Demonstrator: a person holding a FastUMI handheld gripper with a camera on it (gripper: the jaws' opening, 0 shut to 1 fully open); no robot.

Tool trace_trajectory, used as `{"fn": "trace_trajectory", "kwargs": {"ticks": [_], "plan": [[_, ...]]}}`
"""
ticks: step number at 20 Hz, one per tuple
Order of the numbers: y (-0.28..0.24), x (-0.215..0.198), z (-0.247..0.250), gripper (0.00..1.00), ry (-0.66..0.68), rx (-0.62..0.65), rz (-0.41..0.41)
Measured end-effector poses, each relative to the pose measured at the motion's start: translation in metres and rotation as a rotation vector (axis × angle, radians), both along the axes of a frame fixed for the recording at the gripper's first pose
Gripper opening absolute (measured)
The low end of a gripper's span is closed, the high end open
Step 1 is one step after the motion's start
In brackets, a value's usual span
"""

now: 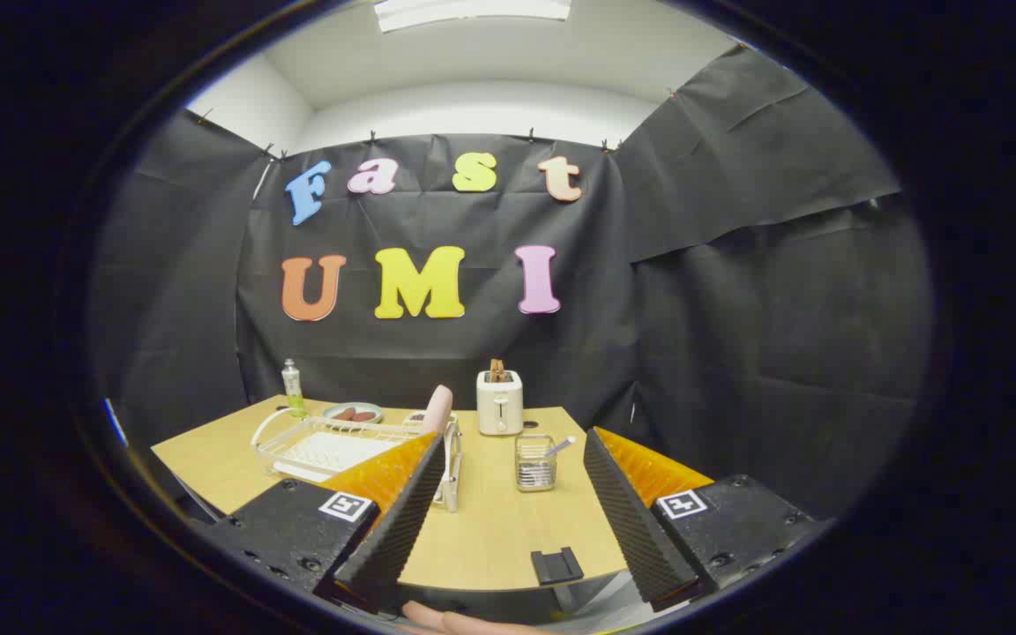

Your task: Take the plate from the dish rack, then take the spoon from the basket and place it into the plate.

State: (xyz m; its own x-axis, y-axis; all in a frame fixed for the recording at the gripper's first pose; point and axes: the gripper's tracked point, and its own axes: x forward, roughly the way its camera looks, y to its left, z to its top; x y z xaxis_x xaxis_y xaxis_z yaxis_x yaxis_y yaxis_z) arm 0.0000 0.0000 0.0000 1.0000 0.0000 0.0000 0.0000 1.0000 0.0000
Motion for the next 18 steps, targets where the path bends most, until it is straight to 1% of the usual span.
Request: {"fn": "trace_trajectory", "kwargs": {"ticks": [4,7,11,18], "plan": [[-0.0022,-0.0006,-0.0007,1.00,-0.007,0.010,0.001],[0.0021,-0.0040,0.0018,1.00,-0.028,0.003,0.018],[-0.0036,-0.0045,0.0026,1.00,-0.039,0.012,-0.002],[-0.0017,0.0021,0.0059,1.00,-0.043,0.033,0.013]]}}
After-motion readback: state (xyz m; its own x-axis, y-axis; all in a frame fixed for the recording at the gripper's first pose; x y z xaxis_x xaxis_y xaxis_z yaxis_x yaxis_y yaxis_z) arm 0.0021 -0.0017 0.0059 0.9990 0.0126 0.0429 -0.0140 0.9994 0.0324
